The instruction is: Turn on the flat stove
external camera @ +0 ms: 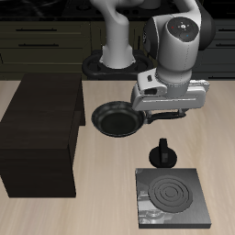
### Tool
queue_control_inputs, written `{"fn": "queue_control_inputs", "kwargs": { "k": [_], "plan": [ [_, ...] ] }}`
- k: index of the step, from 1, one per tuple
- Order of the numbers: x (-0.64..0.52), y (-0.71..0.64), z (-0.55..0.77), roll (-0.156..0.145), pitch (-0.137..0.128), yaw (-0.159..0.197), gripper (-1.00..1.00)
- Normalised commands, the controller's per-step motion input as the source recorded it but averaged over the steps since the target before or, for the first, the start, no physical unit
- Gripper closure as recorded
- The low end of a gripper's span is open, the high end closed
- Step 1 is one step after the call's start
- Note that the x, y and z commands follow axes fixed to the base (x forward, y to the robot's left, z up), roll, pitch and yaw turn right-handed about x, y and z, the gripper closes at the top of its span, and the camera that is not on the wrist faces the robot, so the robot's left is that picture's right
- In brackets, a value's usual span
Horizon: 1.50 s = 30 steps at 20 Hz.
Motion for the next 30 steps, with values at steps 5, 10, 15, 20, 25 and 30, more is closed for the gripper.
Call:
{"fn": "queue_control_inputs", "kwargs": {
  "k": [5, 10, 15, 20, 25, 30],
  "plan": [
    [0.05, 0.19, -0.15, -0.016, 0.013, -0.069, -1.00],
    [-0.05, 0.18, -0.08, 0.018, -0.007, -0.044, -1.00],
    [-0.05, 0.10, -0.10, -0.007, -0.011, -0.024, -1.00],
    [-0.09, 0.05, -0.10, -0.025, -0.029, -0.021, -1.00],
    [-0.08, 0.01, -0.12, 0.022, -0.031, 0.005, -1.00],
    [-0.05, -0.04, -0.14, -0.011, -0.020, -0.019, -1.00]
  ]
}}
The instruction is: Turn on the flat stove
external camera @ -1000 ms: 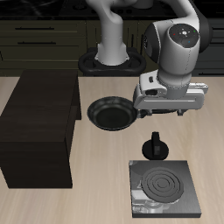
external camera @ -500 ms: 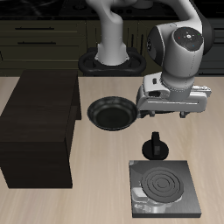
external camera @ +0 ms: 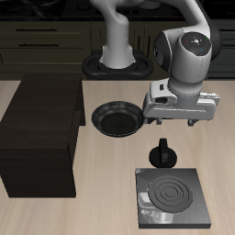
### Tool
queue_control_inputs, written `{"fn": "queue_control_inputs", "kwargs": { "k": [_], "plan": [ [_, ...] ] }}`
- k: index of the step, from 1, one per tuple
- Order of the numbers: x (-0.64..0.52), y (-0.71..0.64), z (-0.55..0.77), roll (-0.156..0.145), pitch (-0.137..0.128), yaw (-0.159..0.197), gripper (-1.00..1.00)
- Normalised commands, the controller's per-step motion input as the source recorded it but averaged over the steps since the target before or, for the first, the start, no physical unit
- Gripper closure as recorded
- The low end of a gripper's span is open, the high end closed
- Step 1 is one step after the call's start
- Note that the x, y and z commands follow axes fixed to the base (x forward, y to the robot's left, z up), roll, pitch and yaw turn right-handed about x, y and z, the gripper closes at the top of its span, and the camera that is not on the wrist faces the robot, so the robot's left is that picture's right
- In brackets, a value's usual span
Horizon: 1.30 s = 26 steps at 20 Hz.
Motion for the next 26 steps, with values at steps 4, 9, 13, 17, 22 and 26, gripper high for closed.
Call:
{"fn": "queue_control_inputs", "kwargs": {
  "k": [4, 9, 13, 17, 22, 26],
  "plan": [
    [-0.15, -0.03, -0.16, 0.008, -0.040, 0.011, -1.00],
    [-0.01, -0.09, -0.09, -0.004, -0.027, 0.010, -1.00],
    [-0.05, -0.10, -0.18, -0.013, -0.015, 0.005, -1.00],
    [-0.09, -0.08, -0.19, -0.010, -0.003, -0.005, -1.00],
    [0.04, -0.08, -0.13, 0.005, -0.008, 0.006, -1.00],
    [0.01, -0.08, -0.18, -0.003, 0.005, 0.017, -1.00]
  ]
}}
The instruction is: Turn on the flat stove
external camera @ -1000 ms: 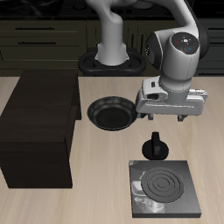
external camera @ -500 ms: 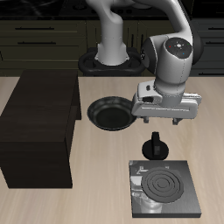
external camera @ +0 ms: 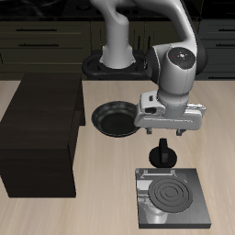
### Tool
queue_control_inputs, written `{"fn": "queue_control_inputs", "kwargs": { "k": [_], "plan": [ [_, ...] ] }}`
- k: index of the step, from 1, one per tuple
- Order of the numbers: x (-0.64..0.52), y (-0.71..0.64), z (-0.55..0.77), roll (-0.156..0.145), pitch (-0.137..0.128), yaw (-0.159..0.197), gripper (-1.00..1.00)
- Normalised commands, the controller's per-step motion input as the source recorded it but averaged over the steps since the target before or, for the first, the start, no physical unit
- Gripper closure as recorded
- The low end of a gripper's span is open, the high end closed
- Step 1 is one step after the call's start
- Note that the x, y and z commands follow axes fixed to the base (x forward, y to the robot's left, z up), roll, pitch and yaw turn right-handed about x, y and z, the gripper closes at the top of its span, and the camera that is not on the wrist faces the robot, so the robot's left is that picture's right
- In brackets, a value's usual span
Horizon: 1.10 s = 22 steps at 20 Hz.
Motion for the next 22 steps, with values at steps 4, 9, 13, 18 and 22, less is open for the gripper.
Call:
{"fn": "queue_control_inputs", "kwargs": {
  "k": [4, 9, 13, 18, 22],
  "plan": [
    [-0.01, -0.04, -0.14, 0.000, 0.016, -0.003, -1.00],
    [-0.02, 0.07, -0.18, 0.018, 0.026, 0.007, -1.00],
    [-0.05, 0.05, -0.11, 0.012, 0.014, 0.005, -1.00],
    [-0.02, 0.03, -0.18, 0.017, 0.024, -0.006, -1.00],
    [0.00, -0.04, -0.22, 0.001, 0.021, 0.009, -1.00]
  ]
}}
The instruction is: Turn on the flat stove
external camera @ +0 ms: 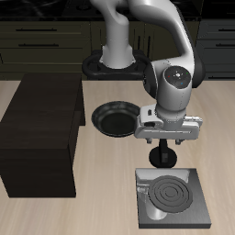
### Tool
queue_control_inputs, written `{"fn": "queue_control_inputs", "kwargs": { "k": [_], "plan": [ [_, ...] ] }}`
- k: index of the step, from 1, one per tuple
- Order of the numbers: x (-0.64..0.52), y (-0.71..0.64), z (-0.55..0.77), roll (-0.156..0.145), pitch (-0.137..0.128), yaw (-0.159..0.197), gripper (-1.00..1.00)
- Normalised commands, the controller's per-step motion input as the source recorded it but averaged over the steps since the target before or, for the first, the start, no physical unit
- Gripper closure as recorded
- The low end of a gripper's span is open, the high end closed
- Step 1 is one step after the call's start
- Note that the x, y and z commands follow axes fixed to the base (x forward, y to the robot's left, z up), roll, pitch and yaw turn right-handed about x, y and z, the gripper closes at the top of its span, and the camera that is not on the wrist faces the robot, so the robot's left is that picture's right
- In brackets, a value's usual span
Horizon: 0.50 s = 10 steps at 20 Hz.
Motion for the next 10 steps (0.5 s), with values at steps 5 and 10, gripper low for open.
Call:
{"fn": "queue_control_inputs", "kwargs": {
  "k": [5, 10],
  "plan": [
    [-0.01, 0.03, -0.20, 0.002, 0.036, -0.017, -1.00],
    [-0.08, 0.10, -0.17, 0.030, 0.040, -0.042, -1.00]
  ]
}}
